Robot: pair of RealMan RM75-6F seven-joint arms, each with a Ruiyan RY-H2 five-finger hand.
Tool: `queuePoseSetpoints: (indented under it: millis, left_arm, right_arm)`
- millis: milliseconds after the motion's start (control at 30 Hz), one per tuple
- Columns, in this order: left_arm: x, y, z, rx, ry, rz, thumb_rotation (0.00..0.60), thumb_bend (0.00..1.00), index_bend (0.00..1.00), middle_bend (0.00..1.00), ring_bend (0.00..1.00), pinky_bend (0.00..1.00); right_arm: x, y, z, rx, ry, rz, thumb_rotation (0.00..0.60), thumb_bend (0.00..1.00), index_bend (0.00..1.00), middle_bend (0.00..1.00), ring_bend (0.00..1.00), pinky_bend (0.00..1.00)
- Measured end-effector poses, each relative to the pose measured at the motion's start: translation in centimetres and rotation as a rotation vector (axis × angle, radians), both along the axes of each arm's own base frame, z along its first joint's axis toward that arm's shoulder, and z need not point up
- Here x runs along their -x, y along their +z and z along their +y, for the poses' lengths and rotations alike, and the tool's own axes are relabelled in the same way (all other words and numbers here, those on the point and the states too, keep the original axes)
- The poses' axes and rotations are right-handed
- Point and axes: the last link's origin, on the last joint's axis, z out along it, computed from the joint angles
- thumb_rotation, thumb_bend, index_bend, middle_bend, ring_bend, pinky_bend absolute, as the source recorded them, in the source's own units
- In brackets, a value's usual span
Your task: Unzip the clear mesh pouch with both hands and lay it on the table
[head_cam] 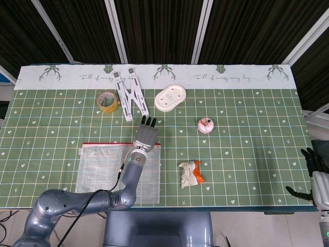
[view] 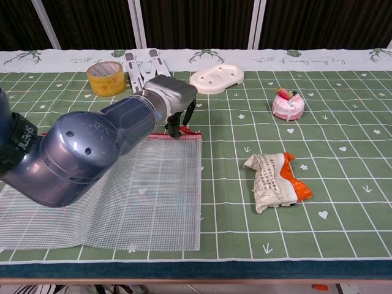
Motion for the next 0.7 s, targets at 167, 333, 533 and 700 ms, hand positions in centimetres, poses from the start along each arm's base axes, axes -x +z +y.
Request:
queuePoseSetpoints:
  millis: [167,333,533,700]
  left_arm:
    - [0.27,0.06,0.15,-0.005,0.003,0.008,0.600,0.30,0.49,0.08,0.00,0.00]
    - [0.43,0.05,0.24,-0.005,0.006,0.016,0.600,0.30,0.50,0.08,0.00,0.00]
    - [0.62,0.05,0.27,-0.004,0.010,0.023,0.600,0.30,0.50,0.08,0.00,0.00]
    - [0.83,-0.08,0.23,-0.001,0.015,0.028,0.600,0.31,0.51,0.09,0.00,0.00]
  right_arm:
    - [-0.04,0.02,0.08,0.000,0.001,-0.001,0.600,0.17,0.00,0.00,0.00,0.21]
    - [-0.07,0.01,0.10,0.002,0.001,-0.002,0.600,0.18,0.00,0.00,0.00,0.21]
    - [-0.06,0.00,0.11,0.001,-0.003,-0.004,0.600,0.20,0.00,0.00,0.00,0.21]
    - [-0.06,0.08,0.11,0.003,-0.004,-0.006,0.600,0.20,0.00,0.00,0.00,0.21]
